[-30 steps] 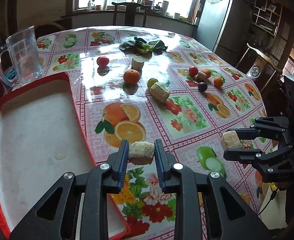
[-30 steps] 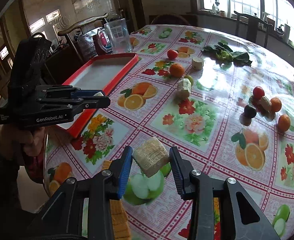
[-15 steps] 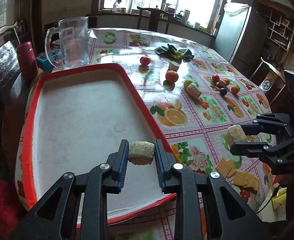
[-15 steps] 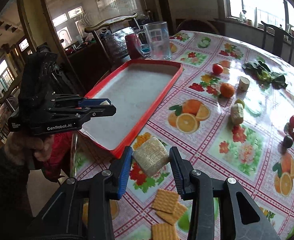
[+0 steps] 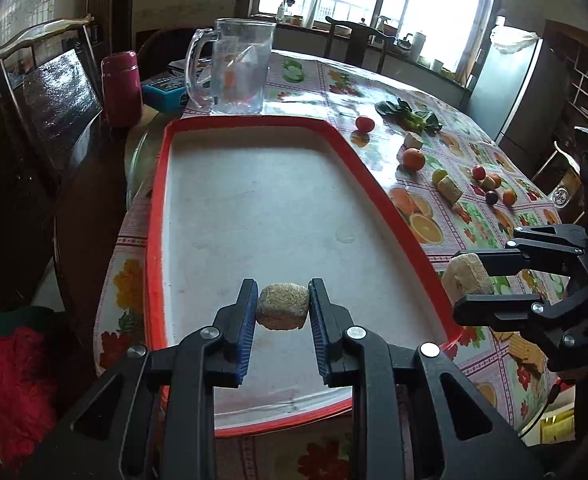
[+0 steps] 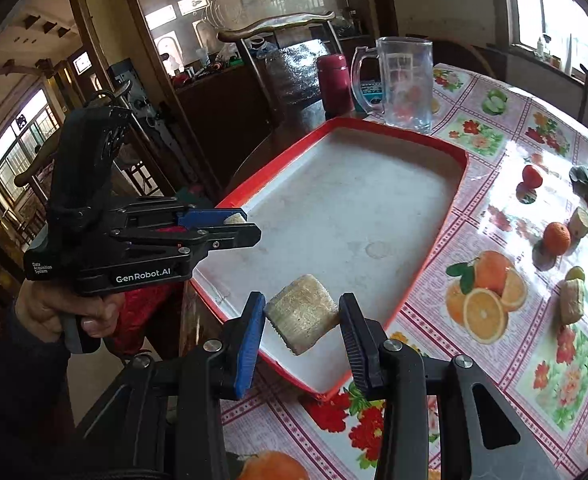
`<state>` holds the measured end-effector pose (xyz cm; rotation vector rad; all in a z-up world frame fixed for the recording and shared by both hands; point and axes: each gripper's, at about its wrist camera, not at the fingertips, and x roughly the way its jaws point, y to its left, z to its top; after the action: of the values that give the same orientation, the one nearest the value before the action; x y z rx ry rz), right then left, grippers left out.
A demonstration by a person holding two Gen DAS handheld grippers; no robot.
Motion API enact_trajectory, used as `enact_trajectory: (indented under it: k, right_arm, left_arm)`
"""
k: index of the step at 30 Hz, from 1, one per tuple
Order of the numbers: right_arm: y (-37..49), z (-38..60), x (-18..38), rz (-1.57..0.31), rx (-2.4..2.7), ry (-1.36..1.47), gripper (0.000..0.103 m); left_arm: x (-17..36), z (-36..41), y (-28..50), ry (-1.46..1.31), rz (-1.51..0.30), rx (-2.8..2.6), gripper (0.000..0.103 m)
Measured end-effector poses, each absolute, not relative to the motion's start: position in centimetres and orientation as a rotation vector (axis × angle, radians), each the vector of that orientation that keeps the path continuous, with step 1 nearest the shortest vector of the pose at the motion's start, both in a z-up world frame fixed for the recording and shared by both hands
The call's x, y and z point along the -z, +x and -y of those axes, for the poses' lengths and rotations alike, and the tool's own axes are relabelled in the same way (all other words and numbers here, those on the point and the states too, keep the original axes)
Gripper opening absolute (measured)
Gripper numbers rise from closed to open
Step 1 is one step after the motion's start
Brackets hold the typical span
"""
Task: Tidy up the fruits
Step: 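Carry both held pieces over the red-rimmed tray, then open both grippers to drop the pieces into the tray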
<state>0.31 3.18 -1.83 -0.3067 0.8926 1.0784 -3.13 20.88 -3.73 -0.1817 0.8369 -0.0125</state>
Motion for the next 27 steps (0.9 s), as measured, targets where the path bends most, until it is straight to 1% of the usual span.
enact_trajectory:
  k: [8, 18, 21, 24, 25, 27]
  right_arm:
    - [0.8, -6.6, 4.0, -0.939, -1.082, -0.372, 0.039]
    - [1.2, -8.0, 6.4, -0.997, -1.074, -0.436, 0.04]
    - [1.0, -8.0, 6.6, -0.994, -1.076, -0.447, 0.043]
    - [0.7, -7.5, 6.0, -0.975, -1.081, -0.441, 0.049]
    - [0.6, -7.1, 5.7, -0.962, -1.083, -0.436, 0.051]
    - [0.4, -6.2, 5.1, -0.941, -1.083, -0.423, 0.052]
  left_arm:
    - [5.1, -22.3, -3.1, -0.206, -0.864, 0.0, 0.023]
    - [6.5, -22.2, -2.3, -0.193, -0.913, 0.006, 0.023]
    - [6.5, -21.9, -2.2, -0.174, -0.917, -0.001, 0.023]
    - [6.4, -21.8, -2.1, -0.17, -0.928, -0.011, 0.024]
    - [6.4, -21.7, -2.1, -0.168, -0.931, -0.013, 0.025]
    - [6.3, -21.5, -2.2, -0.155, -0.936, -0.02, 0.032]
